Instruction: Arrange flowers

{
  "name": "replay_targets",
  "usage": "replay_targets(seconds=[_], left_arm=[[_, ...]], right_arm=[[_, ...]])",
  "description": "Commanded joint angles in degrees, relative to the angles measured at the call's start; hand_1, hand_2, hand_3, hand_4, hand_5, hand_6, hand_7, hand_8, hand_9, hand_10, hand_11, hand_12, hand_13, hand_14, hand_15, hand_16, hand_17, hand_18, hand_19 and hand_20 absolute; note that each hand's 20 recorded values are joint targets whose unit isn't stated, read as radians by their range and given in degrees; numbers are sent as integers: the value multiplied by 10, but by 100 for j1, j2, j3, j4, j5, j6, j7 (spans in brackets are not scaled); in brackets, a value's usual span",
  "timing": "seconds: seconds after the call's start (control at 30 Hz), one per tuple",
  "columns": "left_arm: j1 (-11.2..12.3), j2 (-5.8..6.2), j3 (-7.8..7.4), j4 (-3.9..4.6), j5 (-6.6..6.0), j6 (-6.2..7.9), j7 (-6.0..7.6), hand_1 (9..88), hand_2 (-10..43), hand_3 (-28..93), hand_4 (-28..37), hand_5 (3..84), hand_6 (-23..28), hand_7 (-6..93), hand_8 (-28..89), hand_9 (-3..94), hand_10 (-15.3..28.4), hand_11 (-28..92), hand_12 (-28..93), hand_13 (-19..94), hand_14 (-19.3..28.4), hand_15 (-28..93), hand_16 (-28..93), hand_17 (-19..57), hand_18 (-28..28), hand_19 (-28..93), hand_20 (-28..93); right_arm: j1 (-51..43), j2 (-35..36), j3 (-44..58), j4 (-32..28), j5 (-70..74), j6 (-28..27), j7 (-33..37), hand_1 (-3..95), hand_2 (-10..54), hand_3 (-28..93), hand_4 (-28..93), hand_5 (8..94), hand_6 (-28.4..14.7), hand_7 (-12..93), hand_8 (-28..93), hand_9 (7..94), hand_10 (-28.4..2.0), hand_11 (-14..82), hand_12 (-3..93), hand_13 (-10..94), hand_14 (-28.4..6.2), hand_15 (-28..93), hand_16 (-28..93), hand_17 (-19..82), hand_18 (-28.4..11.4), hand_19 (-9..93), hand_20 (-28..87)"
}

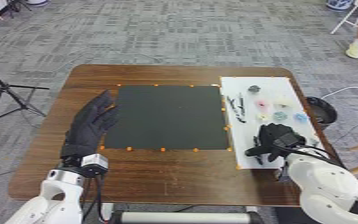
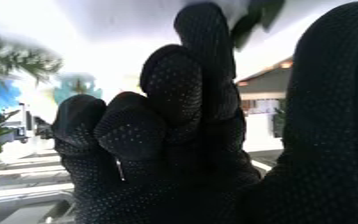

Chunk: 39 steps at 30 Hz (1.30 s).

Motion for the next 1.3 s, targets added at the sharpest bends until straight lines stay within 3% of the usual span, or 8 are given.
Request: replay_targets(seconds=[0.03,0.3,0.33,0.37,0.43,0.6,1.0,1.3], left_arm=[[5,-24,-10,-32,-30,6,-36,286,-21,640,-241,287,28,163,-75,213,114,194,196,178,136,247,63,-99,192,380,112],[46,-18,-34,-54,-31,4,-22,286,-20,641,-241,288,28,163,-75,214,114,194,195,178,136,248,63,-100,192,380,112],[45,-20,-34,-52,-35,-1,-23,286,-19,640,-241,288,28,163,-75,213,114,194,196,178,136,248,63,-100,192,380,113],[42,-22,-31,-53,-34,3,-24,285,-19,640,-241,288,28,163,-75,213,114,194,196,178,136,248,63,-100,192,380,113],[56,-20,-41,-57,-29,-3,-30,285,-19,640,-240,288,27,163,-75,214,114,195,196,178,136,248,63,-100,192,380,113],[49,-29,-31,-46,-37,28,-16,285,-19,640,-241,288,28,163,-75,214,114,195,195,178,136,247,62,-100,192,379,113],[90,-5,-66,-71,-37,29,-1,284,-20,642,-241,287,27,163,-75,213,114,194,197,178,134,246,63,-100,193,379,113],[-30,164,-58,-79,-4,0,-3,284,-19,641,-241,288,27,163,-75,214,114,194,196,178,135,246,64,-100,193,380,114]], right_arm=[[822,-85,-902,300,-120,-165,108,384,-95,424,-282,739,4,494,-161,784,-122,548,349,701,-114,803,348,394,-211,932,557],[1100,-172,-1386,424,-33,-611,180,299,-95,733,-281,729,5,490,-163,775,-116,547,351,694,-113,801,348,387,-207,932,542],[1082,-182,-1392,435,10,-644,186,308,-95,744,-280,730,5,489,-165,774,-115,546,351,694,-112,801,347,387,-207,932,542],[1057,-196,-1392,446,8,-677,195,342,-95,742,-281,727,2,470,-22,775,-112,544,354,695,-111,801,344,388,-206,932,539],[980,-200,-1370,446,36,-700,214,430,-95,732,-282,739,0,454,62,789,-103,528,367,704,-101,793,346,395,-202,932,531],[846,-221,-1320,438,225,-681,183,484,-95,771,-270,779,7,414,94,828,-78,467,504,730,-90,794,364,418,-203,932,548],[542,-118,-852,210,-10,388,28,383,-95,859,-90,715,13,502,301,803,-81,617,613,740,-96,853,427,440,-214,932,648],[1818,-306,-969,108,96,796,-79,344,-71,882,-59,686,5,570,331,802,-85,654,617,742,-101,868,435,445,-217,932,678]])
